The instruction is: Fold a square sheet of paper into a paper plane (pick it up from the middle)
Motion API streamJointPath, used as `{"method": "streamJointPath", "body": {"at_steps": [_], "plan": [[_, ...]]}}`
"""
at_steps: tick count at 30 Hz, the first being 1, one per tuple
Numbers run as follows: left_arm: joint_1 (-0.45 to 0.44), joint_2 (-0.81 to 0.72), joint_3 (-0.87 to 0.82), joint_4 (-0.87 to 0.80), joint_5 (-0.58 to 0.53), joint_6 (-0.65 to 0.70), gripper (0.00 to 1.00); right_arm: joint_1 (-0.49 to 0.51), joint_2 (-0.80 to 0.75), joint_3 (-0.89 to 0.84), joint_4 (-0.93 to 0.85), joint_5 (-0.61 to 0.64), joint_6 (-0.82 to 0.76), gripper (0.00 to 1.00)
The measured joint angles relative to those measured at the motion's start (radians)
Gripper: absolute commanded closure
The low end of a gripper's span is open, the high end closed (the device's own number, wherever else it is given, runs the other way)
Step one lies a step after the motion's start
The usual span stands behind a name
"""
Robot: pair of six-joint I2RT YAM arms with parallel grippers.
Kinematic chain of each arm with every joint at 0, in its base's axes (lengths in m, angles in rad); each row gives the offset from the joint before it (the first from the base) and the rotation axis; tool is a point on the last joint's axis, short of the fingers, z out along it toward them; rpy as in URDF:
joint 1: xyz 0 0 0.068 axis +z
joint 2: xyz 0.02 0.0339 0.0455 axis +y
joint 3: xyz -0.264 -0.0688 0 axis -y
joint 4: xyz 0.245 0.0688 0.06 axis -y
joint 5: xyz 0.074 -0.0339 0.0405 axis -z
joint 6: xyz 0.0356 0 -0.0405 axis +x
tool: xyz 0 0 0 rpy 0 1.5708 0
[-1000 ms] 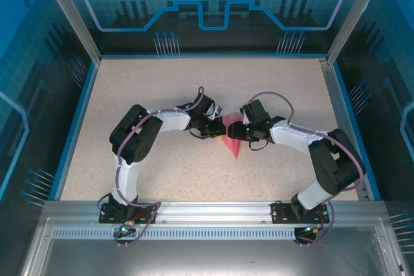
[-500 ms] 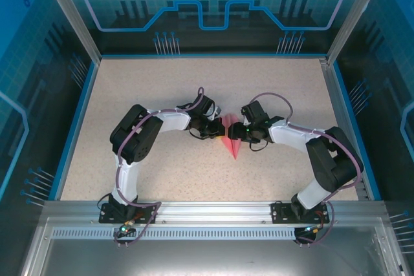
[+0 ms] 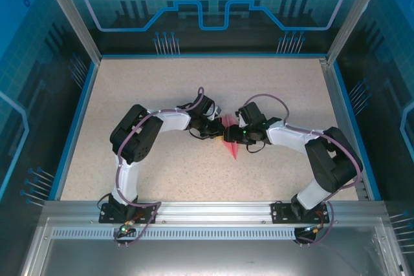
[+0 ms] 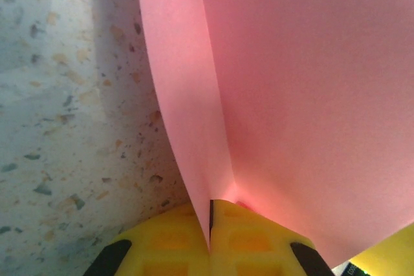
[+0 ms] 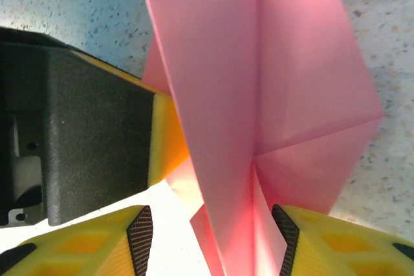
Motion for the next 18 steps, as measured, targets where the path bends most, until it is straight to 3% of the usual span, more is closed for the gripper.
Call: {"method": "streamJointPath", "body": {"at_steps": [11, 18], "plan": [[0.000, 0.001, 0.004, -0.005, 0.000, 0.000, 0.94, 0.064, 0.002, 0.000, -0.047, 0.080, 0.035, 0.59], [0.000, 0.001, 0.004, -0.008, -0.002, -0.001, 0.84, 0.076, 0.045, 0.043, -0.107, 0.156, 0.055, 0.74]]}}
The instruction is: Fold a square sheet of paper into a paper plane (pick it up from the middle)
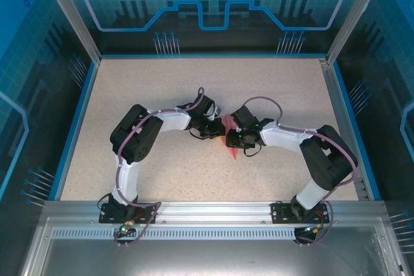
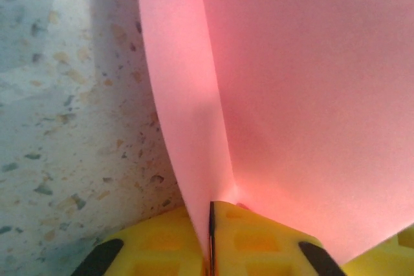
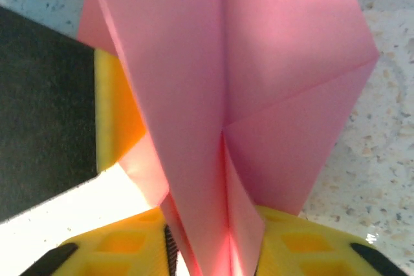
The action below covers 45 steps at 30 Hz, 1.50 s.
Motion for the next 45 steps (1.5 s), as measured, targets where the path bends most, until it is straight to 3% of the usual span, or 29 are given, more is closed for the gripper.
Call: {"method": "streamJointPath", "body": {"at_steps": [10, 20, 27, 45], "plan": [[0.022, -0.041, 0.000, -0.045, -0.038, -0.004, 0.68, 0.031, 0.023, 0.055, -0.058, 0.071, 0.006, 0.83], [0.058, -0.210, -0.057, -0.148, -0.246, -0.031, 0.45, 0.073, 0.095, 0.134, -0.133, 0.157, 0.029, 0.81], [0.089, -0.251, -0.104, -0.183, -0.340, -0.064, 0.34, 0.085, 0.124, 0.172, -0.174, 0.193, 0.059, 0.80], [0.095, -0.251, -0.112, -0.207, -0.369, -0.083, 0.31, 0.111, 0.147, 0.150, -0.119, 0.251, 0.148, 0.78]]}}
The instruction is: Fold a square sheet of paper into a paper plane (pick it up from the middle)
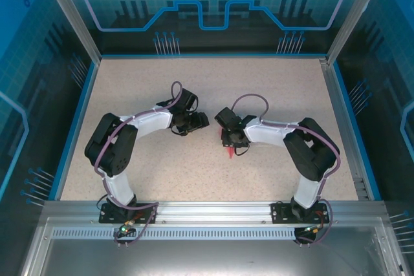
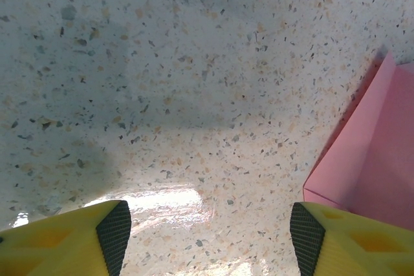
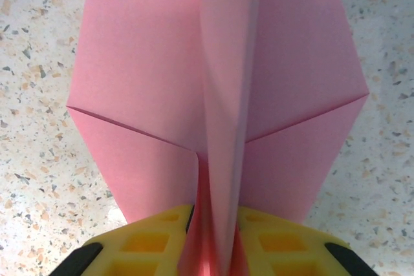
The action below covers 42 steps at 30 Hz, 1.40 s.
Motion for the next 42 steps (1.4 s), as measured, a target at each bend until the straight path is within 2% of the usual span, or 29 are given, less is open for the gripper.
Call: {"method": "streamJointPath", "body": {"at_steps": [6, 11, 16, 21, 26, 35, 42], "plan": [[0.001, 0.000, 0.000, -0.011, -0.003, 0.000, 0.29, 0.018, 0.000, -0.003, 0.014, 0.039, 0.015, 0.80], [0.016, -0.002, -0.003, -0.021, -0.011, -0.001, 0.12, 0.019, 0.000, 0.000, 0.008, 0.054, 0.030, 0.92], [0.056, -0.057, -0.048, -0.024, -0.045, -0.001, 0.02, 0.019, 0.000, 0.039, -0.024, 0.075, 0.020, 0.96], [0.104, -0.156, -0.099, -0.040, -0.090, 0.001, 0.02, 0.012, 0.010, 0.146, -0.046, 0.080, -0.024, 0.95], [0.151, -0.223, -0.138, -0.044, -0.109, 0.004, 0.02, -0.015, 0.089, 0.270, -0.043, 0.081, -0.081, 0.94], [0.166, -0.236, -0.171, -0.051, -0.112, 0.005, 0.02, -0.073, 0.284, 0.472, -0.052, 0.061, -0.198, 0.92], [0.166, -0.236, -0.172, -0.051, -0.112, 0.005, 0.01, -0.080, 0.367, 0.546, -0.061, 0.032, -0.242, 0.87]]}}
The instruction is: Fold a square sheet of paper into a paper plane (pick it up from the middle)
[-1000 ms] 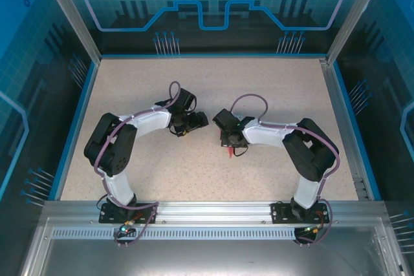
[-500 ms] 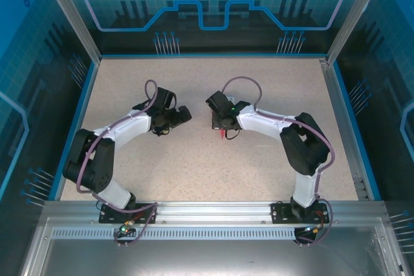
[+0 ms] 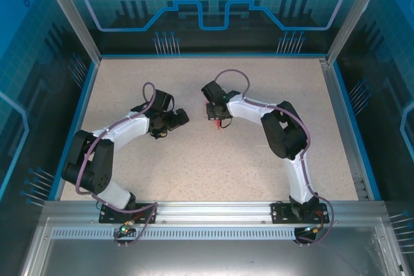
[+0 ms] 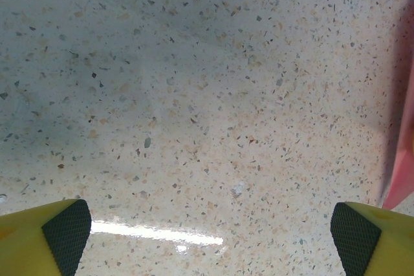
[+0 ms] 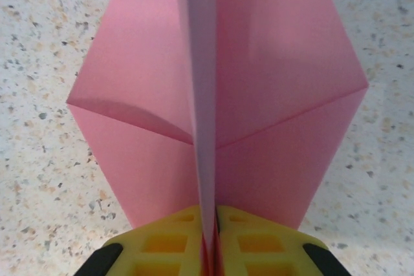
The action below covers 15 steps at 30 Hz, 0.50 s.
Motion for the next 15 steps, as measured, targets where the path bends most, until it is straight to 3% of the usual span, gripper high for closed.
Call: {"method": "streamJointPath", "body": {"at_steps": [10, 15], "plan": [[0.000, 0.000, 0.000, 0.000, 0.001, 0.003, 0.02, -0.001, 0.043, 0.056, -0.053, -0.016, 0.017, 0.79], [0.000, 0.000, 0.000, -0.002, 0.001, 0.003, 0.01, -0.001, 0.037, 0.073, -0.098, -0.020, 0.023, 0.63]]}}
